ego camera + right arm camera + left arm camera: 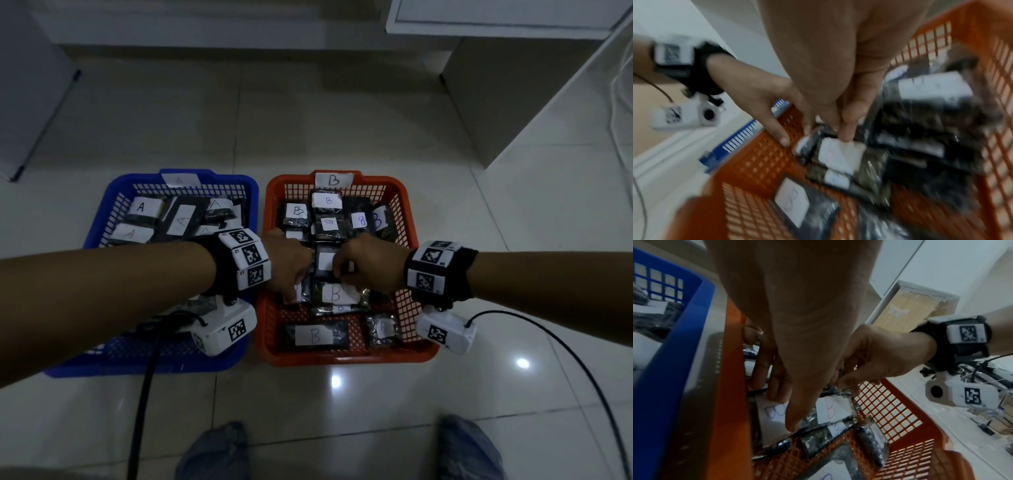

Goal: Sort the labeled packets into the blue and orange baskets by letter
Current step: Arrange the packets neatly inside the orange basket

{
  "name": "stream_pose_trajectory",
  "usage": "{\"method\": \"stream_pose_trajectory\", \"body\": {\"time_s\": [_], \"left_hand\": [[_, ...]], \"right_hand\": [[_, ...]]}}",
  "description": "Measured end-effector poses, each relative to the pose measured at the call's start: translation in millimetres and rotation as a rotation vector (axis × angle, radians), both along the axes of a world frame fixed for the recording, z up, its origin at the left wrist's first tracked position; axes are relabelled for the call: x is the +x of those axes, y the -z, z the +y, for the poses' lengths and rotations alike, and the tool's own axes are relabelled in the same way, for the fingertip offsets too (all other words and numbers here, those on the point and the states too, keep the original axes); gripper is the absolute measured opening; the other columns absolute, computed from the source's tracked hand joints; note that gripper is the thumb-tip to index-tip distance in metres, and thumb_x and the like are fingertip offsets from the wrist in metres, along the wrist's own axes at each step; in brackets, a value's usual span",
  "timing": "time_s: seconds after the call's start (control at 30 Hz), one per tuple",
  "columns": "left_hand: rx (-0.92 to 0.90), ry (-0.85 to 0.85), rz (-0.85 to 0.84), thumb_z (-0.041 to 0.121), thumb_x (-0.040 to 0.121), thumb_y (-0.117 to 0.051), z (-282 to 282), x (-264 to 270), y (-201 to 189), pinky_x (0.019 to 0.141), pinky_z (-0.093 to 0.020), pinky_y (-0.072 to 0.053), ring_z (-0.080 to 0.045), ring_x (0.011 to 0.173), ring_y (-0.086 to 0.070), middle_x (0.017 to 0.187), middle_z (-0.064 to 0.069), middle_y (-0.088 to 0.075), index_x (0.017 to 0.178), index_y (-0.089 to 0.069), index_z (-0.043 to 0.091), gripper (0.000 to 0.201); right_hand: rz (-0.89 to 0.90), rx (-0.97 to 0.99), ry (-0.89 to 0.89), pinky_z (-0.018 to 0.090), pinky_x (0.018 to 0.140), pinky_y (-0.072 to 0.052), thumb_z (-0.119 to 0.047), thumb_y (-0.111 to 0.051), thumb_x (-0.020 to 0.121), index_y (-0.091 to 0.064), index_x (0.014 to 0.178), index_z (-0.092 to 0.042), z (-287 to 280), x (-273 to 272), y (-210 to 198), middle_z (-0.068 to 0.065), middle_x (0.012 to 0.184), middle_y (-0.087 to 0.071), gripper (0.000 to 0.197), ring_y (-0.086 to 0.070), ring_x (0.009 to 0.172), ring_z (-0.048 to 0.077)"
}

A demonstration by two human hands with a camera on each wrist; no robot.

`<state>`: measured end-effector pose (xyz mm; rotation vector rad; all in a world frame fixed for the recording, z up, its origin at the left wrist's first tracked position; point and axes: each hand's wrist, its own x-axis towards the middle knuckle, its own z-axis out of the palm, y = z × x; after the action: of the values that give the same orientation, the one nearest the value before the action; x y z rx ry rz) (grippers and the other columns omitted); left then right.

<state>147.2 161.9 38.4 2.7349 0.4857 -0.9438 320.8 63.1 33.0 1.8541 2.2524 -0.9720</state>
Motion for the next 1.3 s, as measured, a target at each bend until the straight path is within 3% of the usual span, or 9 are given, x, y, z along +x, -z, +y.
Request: {"method": "stream_pose_trajectory", "body": {"time_s": [0.1,0.23,0.37,0.5,0.7,0.83,1.0,1.17,1.3], "left_hand": [[-0.003,0.023,-0.06,0.048,0.081,-0.072,-3.3,2.5,-6.9,0.087,-0.033,-0.036,-0.007,0.08,-0.053,0.083,0.013,-0.06,0.094,-0.066,0.027,0.026],[-0.152,0.063,-0.035,0.039,0.086,-0.072,-19.7,7.4,-13.9,0.066,-0.021,-0.046,-0.007,0.08,-0.058,0.091,0.01,-0.068,0.096,-0.07,0.024,0.018],[-0.22,0.153,0.042,0.041,0.091,-0.066,-46.3,4.9,-3.0,0.055,-0.02,-0.039,-0.013,0.085,-0.06,0.103,0.002,-0.068,0.11,-0.068,0.02,0.029],[-0.201,0.152,0.066,0.042,0.091,-0.065,-52.6,-0.7,5.0,0.071,-0.03,-0.051,-0.02,0.098,-0.062,0.115,-0.004,-0.063,0.124,-0.059,0.017,0.042],[-0.207,0.111,0.065,0.037,0.093,-0.063,-55.1,-3.3,6.9,0.053,-0.019,-0.038,-0.014,0.081,-0.054,0.112,-0.006,-0.064,0.119,-0.061,0.011,0.038],[-0.172,0.123,0.061,0.035,0.094,-0.061,-60.1,-9.1,7.4,0.067,-0.028,-0.051,-0.017,0.085,-0.061,0.106,-0.004,-0.065,0.113,-0.063,0.011,0.031],[-0.17,0.037,-0.003,0.034,0.091,-0.064,-44.0,-0.9,-11.7,0.06,-0.024,-0.046,-0.01,0.075,-0.056,0.088,0.008,-0.06,0.105,-0.066,0.02,0.02],[-0.051,-0.024,-0.02,0.034,0.094,-0.059,5.4,6.9,-34.3,0.084,-0.032,-0.043,-0.013,0.092,-0.058,0.096,0.01,-0.062,0.107,-0.065,0.025,0.017],[-0.001,-0.122,-0.06,0.038,0.096,-0.058,27.3,4.4,-27.1,0.103,-0.04,-0.025,-0.011,0.102,-0.055,0.099,0.013,-0.061,0.109,-0.064,0.03,0.017]], "right_hand": [[0.004,-0.096,-0.029,0.027,0.073,-0.061,-0.013,-0.065,0.094,-0.073,0.102,-0.012,-0.3,5.5,-13.8,0.0,0.095,-0.074,0.011,-0.072,0.076,0.011],[-0.174,-0.483,-0.153,0.024,0.063,-0.06,-0.023,-0.063,0.096,-0.069,0.101,-0.01,-21.8,5.6,-11.4,0.003,0.086,-0.073,0.015,-0.072,0.067,0.009],[-0.307,-0.364,-0.283,0.012,0.056,-0.046,-0.028,-0.069,0.092,-0.062,0.116,-0.013,-36.0,2.8,-3.4,0.003,0.102,-0.07,0.029,-0.06,0.071,0.009],[-0.305,-0.301,-0.327,0.025,0.07,-0.059,-0.03,-0.076,0.085,-0.066,0.111,-0.014,-39.2,4.6,2.4,0.002,0.098,-0.072,0.033,-0.069,0.083,0.015],[-0.21,-0.318,-0.247,0.03,0.079,-0.06,-0.026,-0.075,0.086,-0.068,0.1,-0.02,-38.1,14.2,0.4,-0.003,0.095,-0.071,0.017,-0.068,0.086,0.014],[-0.206,-0.273,-0.246,0.027,0.081,-0.054,-0.026,-0.078,0.083,-0.065,0.105,-0.023,-44.1,9.3,0.3,-0.004,0.102,-0.069,0.026,-0.065,0.092,0.014],[-0.225,-0.287,-0.287,0.023,0.08,-0.054,-0.029,-0.077,0.085,-0.06,0.128,-0.021,-45.3,6.6,3.9,-0.002,0.114,-0.069,0.046,-0.067,0.102,0.016],[-0.138,-0.27,-0.221,0.026,0.087,-0.054,-0.022,-0.076,0.084,-0.063,0.114,-0.026,-43.8,12.1,5.0,-0.005,0.114,-0.066,0.033,-0.063,0.102,0.014],[-0.13,-0.287,-0.233,0.02,0.075,-0.049,-0.026,-0.075,0.084,-0.062,0.106,-0.026,-42.0,14.3,-1.1,-0.008,0.11,-0.064,0.025,-0.061,0.096,0.012]]}}
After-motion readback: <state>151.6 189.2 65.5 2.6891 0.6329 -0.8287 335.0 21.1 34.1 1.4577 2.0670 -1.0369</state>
